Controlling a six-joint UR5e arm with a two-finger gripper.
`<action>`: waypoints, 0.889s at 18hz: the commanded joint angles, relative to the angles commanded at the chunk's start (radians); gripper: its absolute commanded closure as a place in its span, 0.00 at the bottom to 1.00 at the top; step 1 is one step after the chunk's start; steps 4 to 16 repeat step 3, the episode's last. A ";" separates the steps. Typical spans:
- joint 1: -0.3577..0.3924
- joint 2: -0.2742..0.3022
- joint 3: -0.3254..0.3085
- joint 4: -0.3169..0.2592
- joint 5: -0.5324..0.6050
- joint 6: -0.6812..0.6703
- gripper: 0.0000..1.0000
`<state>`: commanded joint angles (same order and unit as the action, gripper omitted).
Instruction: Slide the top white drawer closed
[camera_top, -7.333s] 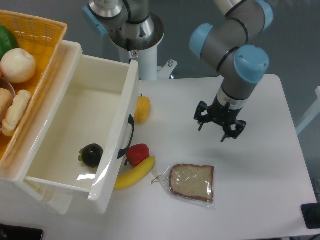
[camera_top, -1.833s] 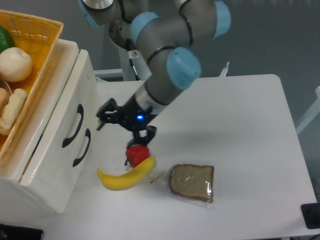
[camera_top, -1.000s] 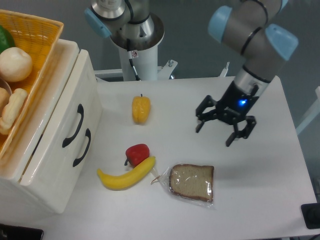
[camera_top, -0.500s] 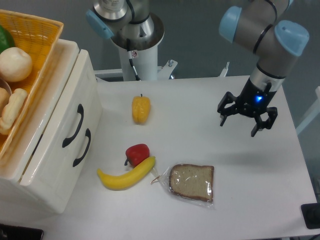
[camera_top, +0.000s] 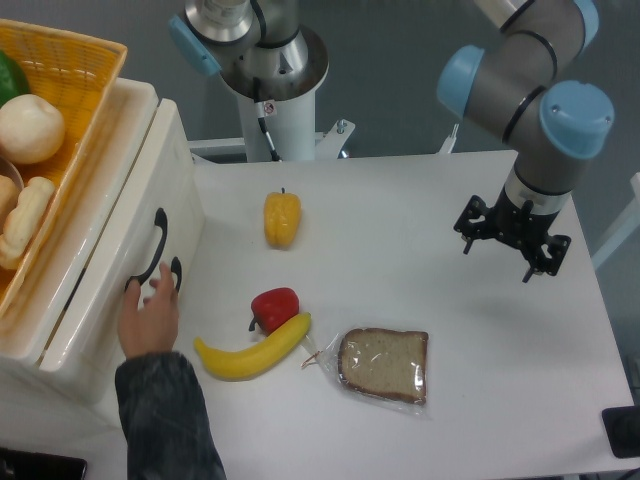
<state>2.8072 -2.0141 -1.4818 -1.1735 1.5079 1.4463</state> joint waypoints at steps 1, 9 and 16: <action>-0.002 0.000 -0.006 0.000 0.006 0.011 0.00; -0.002 0.000 -0.006 0.000 0.011 0.012 0.00; -0.002 0.000 -0.006 0.000 0.011 0.012 0.00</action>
